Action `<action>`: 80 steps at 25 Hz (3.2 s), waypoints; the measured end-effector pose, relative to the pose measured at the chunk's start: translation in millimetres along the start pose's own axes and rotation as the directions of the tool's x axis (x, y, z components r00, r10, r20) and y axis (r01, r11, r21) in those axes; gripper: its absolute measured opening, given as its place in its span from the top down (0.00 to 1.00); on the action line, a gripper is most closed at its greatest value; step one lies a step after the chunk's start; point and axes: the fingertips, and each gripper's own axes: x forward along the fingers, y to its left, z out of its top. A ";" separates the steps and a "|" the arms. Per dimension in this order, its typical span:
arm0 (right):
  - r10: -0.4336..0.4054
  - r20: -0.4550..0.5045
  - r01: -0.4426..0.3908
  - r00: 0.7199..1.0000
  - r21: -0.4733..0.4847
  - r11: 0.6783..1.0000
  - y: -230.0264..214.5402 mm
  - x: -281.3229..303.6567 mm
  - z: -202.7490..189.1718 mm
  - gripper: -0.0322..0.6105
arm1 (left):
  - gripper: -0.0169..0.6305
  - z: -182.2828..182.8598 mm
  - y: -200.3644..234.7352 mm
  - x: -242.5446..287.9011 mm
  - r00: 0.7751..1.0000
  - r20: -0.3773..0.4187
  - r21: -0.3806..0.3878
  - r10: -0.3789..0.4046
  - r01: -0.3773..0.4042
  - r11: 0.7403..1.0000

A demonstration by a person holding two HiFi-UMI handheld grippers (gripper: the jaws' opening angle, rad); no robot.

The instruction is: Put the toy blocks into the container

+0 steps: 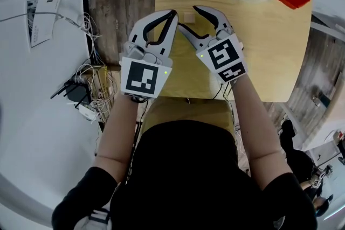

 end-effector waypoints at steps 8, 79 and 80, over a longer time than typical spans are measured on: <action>-0.001 -0.074 0.002 0.997 0.014 1.000 -1.4 12.7 -19.5 0.58 | 0.96 -5.1 6.1 2.7 1.000 -0.007 -0.013 -0.001 0.000 1.000; -0.302 0.378 0.345 0.875 -0.050 0.937 -90.7 -200.8 173.6 0.63 | 0.96 229.4 -16.3 32.1 0.968 0.246 0.234 -0.041 -0.018 0.972; -0.300 0.379 0.341 0.876 -0.046 0.939 -96.2 -202.2 172.9 0.63 | 0.96 229.3 -16.9 36.2 0.969 0.242 0.231 -0.039 -0.019 0.973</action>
